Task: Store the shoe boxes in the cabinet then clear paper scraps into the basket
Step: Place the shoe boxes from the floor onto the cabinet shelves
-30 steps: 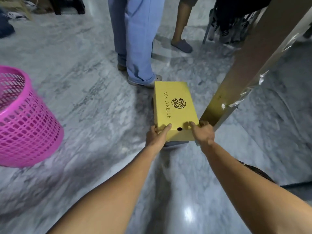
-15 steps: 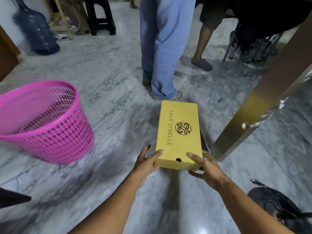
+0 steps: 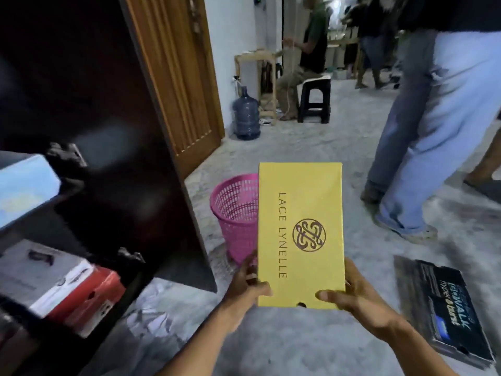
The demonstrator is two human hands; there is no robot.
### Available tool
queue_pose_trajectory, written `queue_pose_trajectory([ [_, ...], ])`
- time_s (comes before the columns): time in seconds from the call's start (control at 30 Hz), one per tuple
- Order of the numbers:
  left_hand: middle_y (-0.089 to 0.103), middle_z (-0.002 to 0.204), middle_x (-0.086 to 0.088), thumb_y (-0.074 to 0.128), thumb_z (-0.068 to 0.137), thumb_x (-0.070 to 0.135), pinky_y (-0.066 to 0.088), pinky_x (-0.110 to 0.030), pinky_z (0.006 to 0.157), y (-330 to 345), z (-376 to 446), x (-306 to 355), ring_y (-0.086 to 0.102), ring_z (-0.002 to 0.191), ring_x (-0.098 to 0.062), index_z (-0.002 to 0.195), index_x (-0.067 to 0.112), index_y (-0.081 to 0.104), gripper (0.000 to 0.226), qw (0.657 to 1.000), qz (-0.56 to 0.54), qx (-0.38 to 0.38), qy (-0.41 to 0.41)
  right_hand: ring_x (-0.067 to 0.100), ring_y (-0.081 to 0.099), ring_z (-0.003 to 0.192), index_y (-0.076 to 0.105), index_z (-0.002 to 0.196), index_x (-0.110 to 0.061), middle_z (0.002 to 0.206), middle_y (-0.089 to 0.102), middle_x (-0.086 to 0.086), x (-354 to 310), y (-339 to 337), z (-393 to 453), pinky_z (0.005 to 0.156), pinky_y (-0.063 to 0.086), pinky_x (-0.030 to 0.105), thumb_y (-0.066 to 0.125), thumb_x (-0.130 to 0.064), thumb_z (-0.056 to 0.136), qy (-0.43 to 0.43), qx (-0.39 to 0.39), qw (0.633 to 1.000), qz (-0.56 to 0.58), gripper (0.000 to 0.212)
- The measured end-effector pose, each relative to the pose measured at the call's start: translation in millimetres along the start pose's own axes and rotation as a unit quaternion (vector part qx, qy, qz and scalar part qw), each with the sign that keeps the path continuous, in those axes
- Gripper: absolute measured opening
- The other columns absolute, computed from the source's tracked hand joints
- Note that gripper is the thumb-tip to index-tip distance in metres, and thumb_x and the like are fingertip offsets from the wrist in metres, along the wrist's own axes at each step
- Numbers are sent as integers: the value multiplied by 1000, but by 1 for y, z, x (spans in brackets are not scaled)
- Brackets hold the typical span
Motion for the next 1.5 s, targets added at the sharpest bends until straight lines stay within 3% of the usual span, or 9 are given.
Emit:
queue_pose_trajectory([
  [0.1,73,117,-9,75,47,8,55,-24,65,-50,-39,17,67,100,-21,142,28,52,100,995,-8,74,63,13,71,105,46,144,-41,136,66,-5,-37,50,17,67,55,36,92,-15,69,-37,-68,996,-45,92],
  [0.23,71,114,-6,64,52,-6,55,-22,61,-100,-86,38,70,87,-5,140,23,47,94,983,-23,139,119,19,62,129,46,146,-39,141,64,-8,-84,114,31,96,60,50,92,1,70,-105,-132,983,-67,98],
  [0.33,75,112,1,67,55,0,57,-22,68,-142,-123,45,68,100,-18,140,26,49,91,965,-19,220,144,25,60,133,46,147,-31,140,64,-3,-119,169,42,96,58,58,91,6,67,-147,-187,968,-77,99],
  [0.57,76,82,6,68,57,8,55,-24,64,-249,-191,83,72,78,-10,116,9,60,60,917,-63,365,151,24,58,134,44,148,-35,143,62,-2,-196,305,76,101,56,52,97,-23,62,-189,-291,934,-83,102],
  [0.73,68,120,-22,78,62,31,58,-59,94,-317,-205,119,63,116,-48,104,20,66,45,886,-103,419,169,26,74,110,50,135,-24,128,71,8,-245,391,104,97,59,49,94,-24,60,-169,-293,941,-16,87],
  [0.97,69,105,-3,78,84,40,59,-30,63,-381,-208,181,66,84,-19,114,26,67,35,826,-168,512,163,25,64,116,54,132,-25,132,64,4,-284,488,155,90,62,53,82,-53,78,-109,-250,962,-13,67],
  [1.07,68,108,-1,75,75,62,56,-24,50,-402,-207,209,66,85,-17,123,25,63,62,805,-146,555,149,28,54,123,48,136,-27,137,51,1,-300,519,168,90,61,50,76,-63,79,-80,-205,975,-14,74],
  [1.2,65,120,-3,65,54,87,65,-43,70,-427,-205,231,66,106,-27,133,30,51,98,795,-96,585,129,31,52,125,47,135,-28,143,48,3,-316,554,188,90,57,48,66,-73,78,-79,-194,978,16,76],
  [1.5,76,83,4,72,66,55,65,-47,75,-479,-199,218,76,72,-27,82,27,63,34,730,120,664,108,28,60,125,52,145,-18,139,62,6,-322,601,223,110,49,46,76,-54,81,-185,-152,967,-89,77],
])
Point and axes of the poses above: each hand's wrist, its own z-axis towards the middle knuckle, its own y-axis out of the palm, x = y × z, the point moved 3 cm from there along z, towards the middle knuckle
